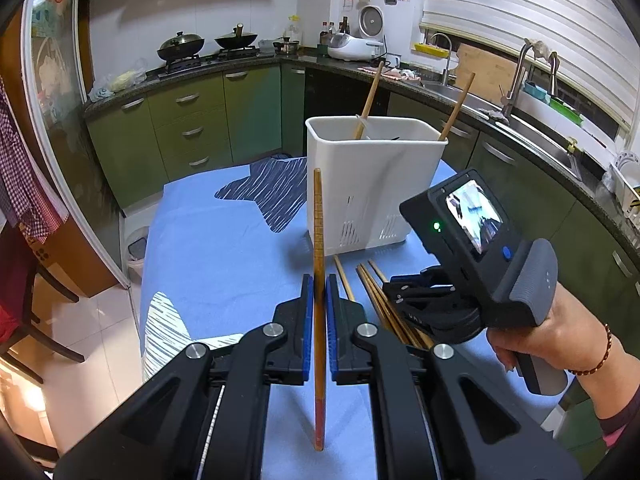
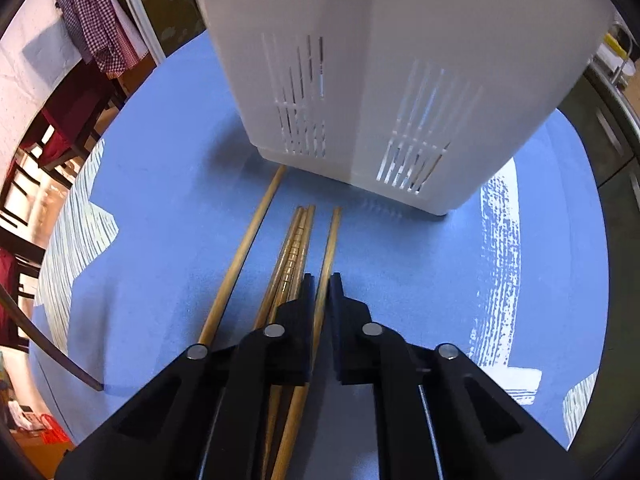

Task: Organize utensils
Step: 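Lift the chopstick upright with the left tool while the right tool grasps another chopstick, then drop the chopstick into the white holder and open the left tool while the right carries its chopstick over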

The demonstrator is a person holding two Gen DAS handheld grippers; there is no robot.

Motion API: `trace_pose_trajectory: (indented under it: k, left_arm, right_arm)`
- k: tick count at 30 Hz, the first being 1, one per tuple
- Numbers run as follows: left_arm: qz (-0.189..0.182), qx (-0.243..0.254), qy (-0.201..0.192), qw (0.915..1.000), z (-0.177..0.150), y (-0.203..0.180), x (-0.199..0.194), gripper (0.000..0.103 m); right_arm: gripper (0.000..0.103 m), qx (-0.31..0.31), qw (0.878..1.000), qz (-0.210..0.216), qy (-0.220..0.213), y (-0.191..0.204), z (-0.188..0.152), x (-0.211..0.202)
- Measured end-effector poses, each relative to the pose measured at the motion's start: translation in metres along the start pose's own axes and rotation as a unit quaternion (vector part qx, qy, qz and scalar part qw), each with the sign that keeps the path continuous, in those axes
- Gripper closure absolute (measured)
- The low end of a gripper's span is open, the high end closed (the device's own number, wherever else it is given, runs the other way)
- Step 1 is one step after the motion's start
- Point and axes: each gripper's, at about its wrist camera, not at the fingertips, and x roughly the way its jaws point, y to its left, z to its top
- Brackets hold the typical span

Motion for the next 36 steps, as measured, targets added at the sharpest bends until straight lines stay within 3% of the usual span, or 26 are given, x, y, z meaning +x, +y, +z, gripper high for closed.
trace_pose_trajectory:
  k: [5, 10, 17, 22, 29, 36]
  left_arm:
    - [-0.002, 0.001, -0.003, 1.0, 0.001, 0.001, -0.002, 0.097]
    - [-0.002, 0.0, -0.009, 1.0, 0.003, 0.001, -0.007, 0.097]
    - [-0.004, 0.002, -0.018, 0.9998, 0.003, 0.002, -0.019, 0.097]
    - [-0.002, 0.006, -0.023, 0.9997, 0.005, 0.002, -0.027, 0.097]
    - [-0.005, 0.006, -0.037, 0.9993, 0.017, 0.001, -0.038, 0.097]
    - [-0.015, 0.022, -0.066, 0.9975, 0.064, -0.006, -0.058, 0.097]
  right_arm:
    - [0.096, 0.027, 0.997, 0.034, -0.059, -0.014, -0.009, -0.039]
    - [0.097, 0.049, 0.986, 0.059, -0.15, -0.034, -0.035, -0.108]
    - [0.097, 0.06, 0.967, 0.057, -0.242, -0.051, -0.082, -0.181]
    - [0.097, 0.068, 0.961, 0.053, -0.264, -0.06, -0.106, -0.207]
    - [0.097, 0.075, 0.956, 0.053, -0.277, -0.065, -0.113, -0.215]
    - [0.097, 0.076, 0.955, 0.048, -0.282, -0.064, -0.117, -0.216]
